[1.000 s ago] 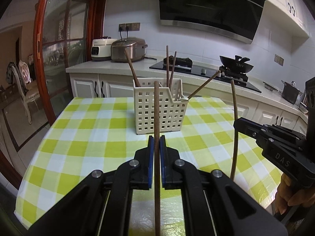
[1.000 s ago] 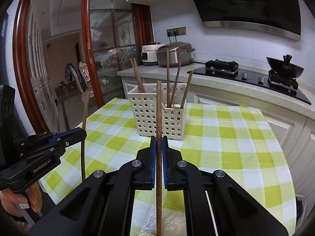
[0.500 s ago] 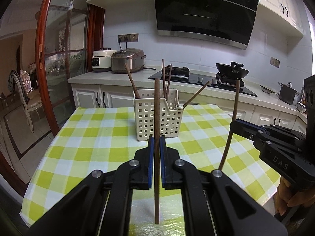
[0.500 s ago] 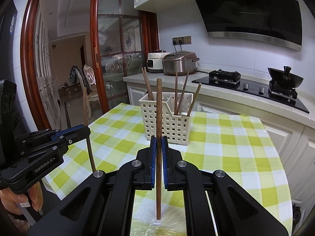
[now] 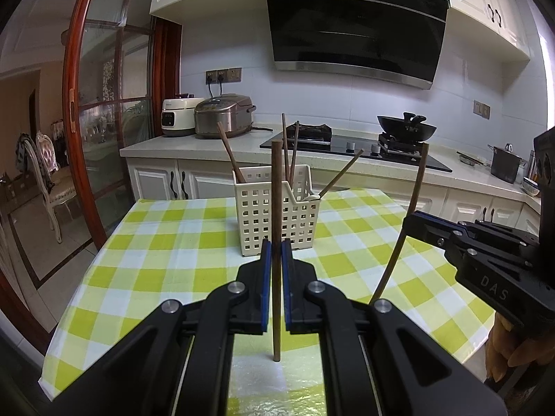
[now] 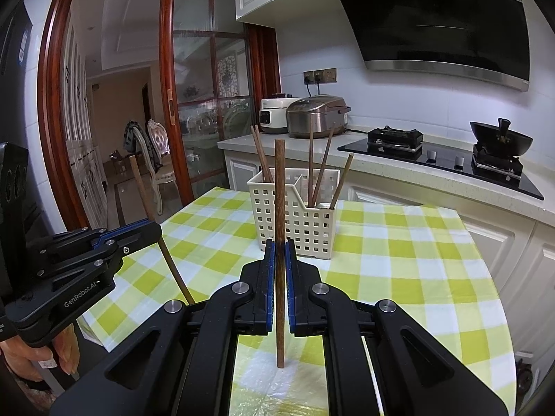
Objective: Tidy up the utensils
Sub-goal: 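Lift both held chopsticks upright and carry them over the white caddy, then lower both held chopsticks down into the caddy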
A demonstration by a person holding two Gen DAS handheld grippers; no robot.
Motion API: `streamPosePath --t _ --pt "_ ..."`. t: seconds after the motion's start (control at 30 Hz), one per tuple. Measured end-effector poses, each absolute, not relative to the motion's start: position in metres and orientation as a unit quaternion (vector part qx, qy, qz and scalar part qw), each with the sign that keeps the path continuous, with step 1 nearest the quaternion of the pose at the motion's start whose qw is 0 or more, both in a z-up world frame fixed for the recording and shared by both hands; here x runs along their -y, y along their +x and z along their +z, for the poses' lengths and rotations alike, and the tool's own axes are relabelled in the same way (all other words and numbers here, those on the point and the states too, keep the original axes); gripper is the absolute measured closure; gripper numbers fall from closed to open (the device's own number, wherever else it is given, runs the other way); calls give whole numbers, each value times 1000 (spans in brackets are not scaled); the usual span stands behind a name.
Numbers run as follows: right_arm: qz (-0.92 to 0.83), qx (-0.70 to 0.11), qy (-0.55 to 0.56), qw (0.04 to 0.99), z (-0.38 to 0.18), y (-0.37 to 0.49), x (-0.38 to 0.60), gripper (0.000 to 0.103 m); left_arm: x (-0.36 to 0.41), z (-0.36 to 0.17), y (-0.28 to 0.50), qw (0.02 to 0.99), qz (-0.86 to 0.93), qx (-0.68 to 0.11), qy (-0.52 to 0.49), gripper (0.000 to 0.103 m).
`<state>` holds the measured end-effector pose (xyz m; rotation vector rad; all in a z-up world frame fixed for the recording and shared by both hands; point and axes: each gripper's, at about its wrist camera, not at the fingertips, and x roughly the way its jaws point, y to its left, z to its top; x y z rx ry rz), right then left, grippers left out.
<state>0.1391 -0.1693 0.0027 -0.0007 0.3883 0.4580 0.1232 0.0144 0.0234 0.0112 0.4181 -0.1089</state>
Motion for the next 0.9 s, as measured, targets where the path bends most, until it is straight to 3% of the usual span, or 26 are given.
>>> streamPosePath --t 0.9 --pt "225 -136 -10 965 59 192 147 96 -27 91 176 982 -81 -167 19 97"
